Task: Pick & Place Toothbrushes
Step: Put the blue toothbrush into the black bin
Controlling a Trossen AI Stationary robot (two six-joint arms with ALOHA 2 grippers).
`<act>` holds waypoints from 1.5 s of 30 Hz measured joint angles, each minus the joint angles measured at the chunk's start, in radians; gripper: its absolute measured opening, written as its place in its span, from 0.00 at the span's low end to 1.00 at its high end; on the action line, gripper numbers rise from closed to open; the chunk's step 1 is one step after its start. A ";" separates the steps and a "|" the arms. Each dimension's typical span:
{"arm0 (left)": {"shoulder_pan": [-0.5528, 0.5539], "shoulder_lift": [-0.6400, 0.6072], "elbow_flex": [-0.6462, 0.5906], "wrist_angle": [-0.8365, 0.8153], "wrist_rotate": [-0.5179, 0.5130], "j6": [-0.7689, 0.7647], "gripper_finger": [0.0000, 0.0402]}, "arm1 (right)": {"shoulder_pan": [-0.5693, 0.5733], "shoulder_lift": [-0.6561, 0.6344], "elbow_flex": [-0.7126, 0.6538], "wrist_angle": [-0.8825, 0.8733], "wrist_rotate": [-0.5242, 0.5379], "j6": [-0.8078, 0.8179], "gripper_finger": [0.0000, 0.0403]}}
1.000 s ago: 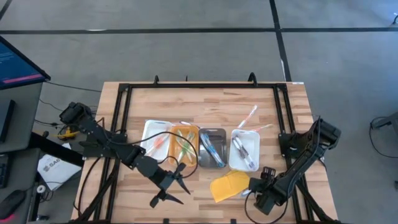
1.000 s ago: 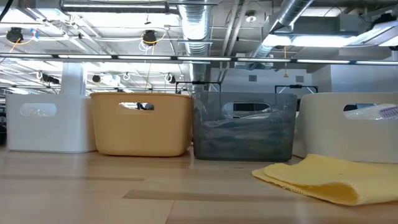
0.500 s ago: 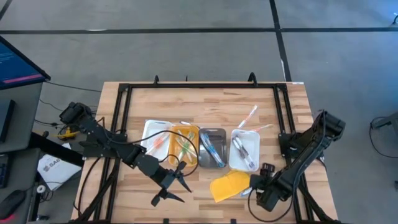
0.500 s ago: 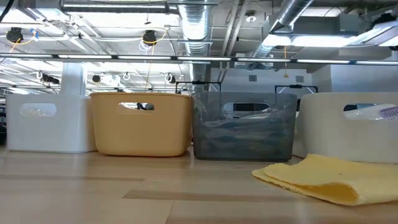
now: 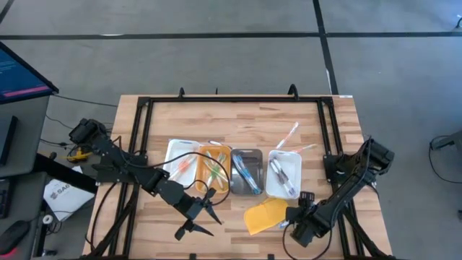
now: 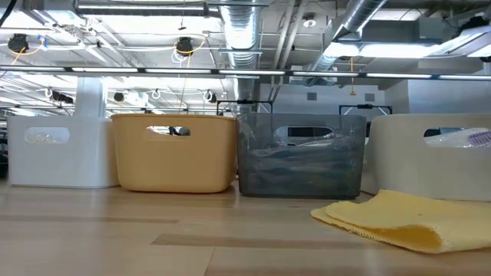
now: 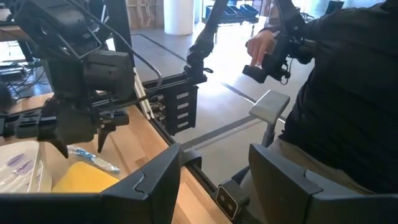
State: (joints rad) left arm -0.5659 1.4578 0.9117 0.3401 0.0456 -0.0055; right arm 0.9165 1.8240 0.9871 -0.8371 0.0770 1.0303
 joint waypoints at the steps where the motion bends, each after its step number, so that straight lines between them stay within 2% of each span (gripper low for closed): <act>1: 0.000 0.000 0.000 0.000 0.000 0.000 0.45 | -0.002 0.000 0.000 0.003 -0.014 0.007 0.71; 4: 0.000 0.000 0.000 0.001 0.000 0.000 0.45 | -0.004 -0.024 -0.010 0.025 -0.026 0.018 0.62; 6: 0.000 0.000 0.000 0.002 0.000 0.000 0.45 | -0.005 -0.042 -0.014 0.047 -0.037 0.025 0.52; 12: -0.003 0.000 0.000 0.005 0.000 -0.002 0.45 | 0.004 -0.051 -0.013 0.073 -0.059 0.006 0.08; 13: -0.004 0.000 0.000 0.005 0.000 -0.002 0.45 | 0.006 -0.051 -0.013 0.075 -0.059 -0.002 0.05; 17: -0.004 0.000 0.000 0.004 0.004 -0.001 0.45 | 0.002 -0.056 -0.012 0.072 -0.086 0.007 0.06; 21: -0.004 0.000 0.000 0.004 0.003 0.000 0.45 | 0.009 -0.084 -0.019 0.064 -0.118 0.007 0.02; 27: -0.004 0.000 0.000 0.008 0.002 -0.008 0.45 | 0.043 -0.196 -0.016 0.092 -0.077 0.054 0.02; 30: -0.004 0.000 0.000 0.008 -0.002 -0.018 0.45 | 0.069 -0.273 -0.015 0.115 0.008 0.059 0.02; 35: -0.001 0.000 0.000 0.010 -0.023 0.042 0.45 | 0.100 -0.411 -0.014 0.166 0.278 -0.006 0.02; 40: 0.023 0.001 0.000 0.045 -0.152 0.114 0.45 | 0.082 -0.545 -0.013 0.261 0.559 -0.211 0.01; 45: 0.071 0.001 0.000 0.167 -0.177 0.149 0.45 | 0.061 -0.611 -0.012 0.471 0.805 -0.547 0.01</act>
State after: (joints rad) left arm -0.4950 1.4586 0.9115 0.5073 -0.1318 0.1436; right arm 0.9775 1.2129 0.9749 -0.3662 0.8817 0.4833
